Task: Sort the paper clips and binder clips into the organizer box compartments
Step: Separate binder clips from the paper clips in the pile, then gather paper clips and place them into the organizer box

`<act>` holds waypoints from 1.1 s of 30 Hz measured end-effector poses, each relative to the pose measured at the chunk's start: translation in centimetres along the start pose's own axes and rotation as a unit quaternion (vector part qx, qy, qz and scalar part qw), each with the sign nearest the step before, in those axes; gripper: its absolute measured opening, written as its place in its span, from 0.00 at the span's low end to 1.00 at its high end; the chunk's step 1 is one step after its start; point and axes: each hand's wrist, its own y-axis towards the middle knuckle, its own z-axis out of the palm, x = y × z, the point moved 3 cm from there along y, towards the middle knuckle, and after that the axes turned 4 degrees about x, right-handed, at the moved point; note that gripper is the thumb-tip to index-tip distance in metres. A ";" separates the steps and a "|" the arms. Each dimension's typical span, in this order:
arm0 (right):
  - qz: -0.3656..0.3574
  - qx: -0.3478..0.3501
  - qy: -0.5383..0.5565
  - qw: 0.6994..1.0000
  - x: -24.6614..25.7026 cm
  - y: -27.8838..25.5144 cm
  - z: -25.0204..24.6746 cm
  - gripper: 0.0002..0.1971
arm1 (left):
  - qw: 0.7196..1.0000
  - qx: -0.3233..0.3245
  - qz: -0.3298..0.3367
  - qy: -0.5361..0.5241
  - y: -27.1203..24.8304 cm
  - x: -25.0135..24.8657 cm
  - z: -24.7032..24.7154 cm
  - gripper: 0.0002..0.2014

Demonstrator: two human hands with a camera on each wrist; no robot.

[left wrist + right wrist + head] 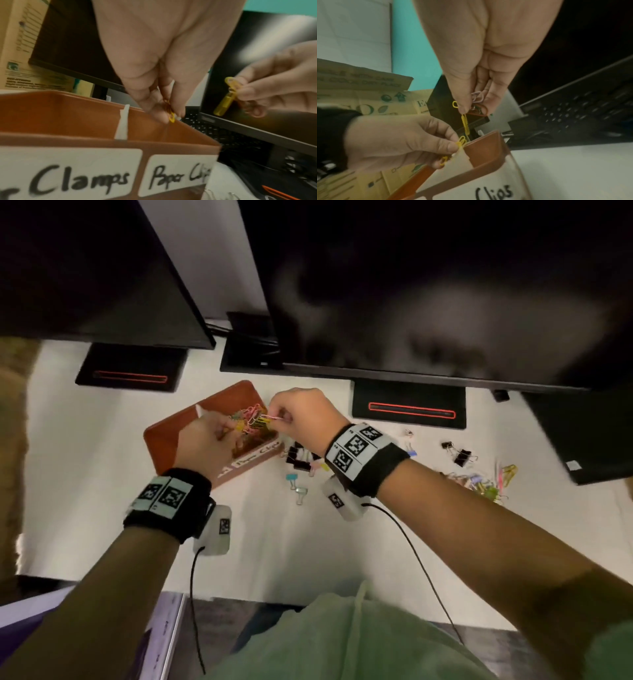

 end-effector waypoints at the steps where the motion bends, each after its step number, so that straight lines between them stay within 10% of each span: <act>1: 0.015 0.005 0.009 1.000 0.7 1.9 1.0 0.05 | 1.000 0.020 -0.017 0.001 0.9 0.8 -0.1 0.08; 9: 0.070 0.046 0.088 0.993 0.7 5.6 5.1 0.20 | 0.998 0.043 0.012 -0.047 2.2 1.4 -1.5 0.19; 18: 0.118 -0.049 0.049 0.991 -11.1 -10.7 0.7 0.11 | 0.957 0.165 0.214 -0.107 -2.1 -8.2 6.3 0.12; 24: 0.269 -0.117 -0.001 0.956 -20.0 -22.3 -3.5 0.15 | 0.923 0.274 0.269 -0.029 -5.3 -15.5 17.0 0.18; 33: 0.356 -0.043 0.001 0.933 -28.0 -26.8 -6.2 0.33 | 0.921 0.296 0.239 0.083 -5.6 -20.6 25.8 0.19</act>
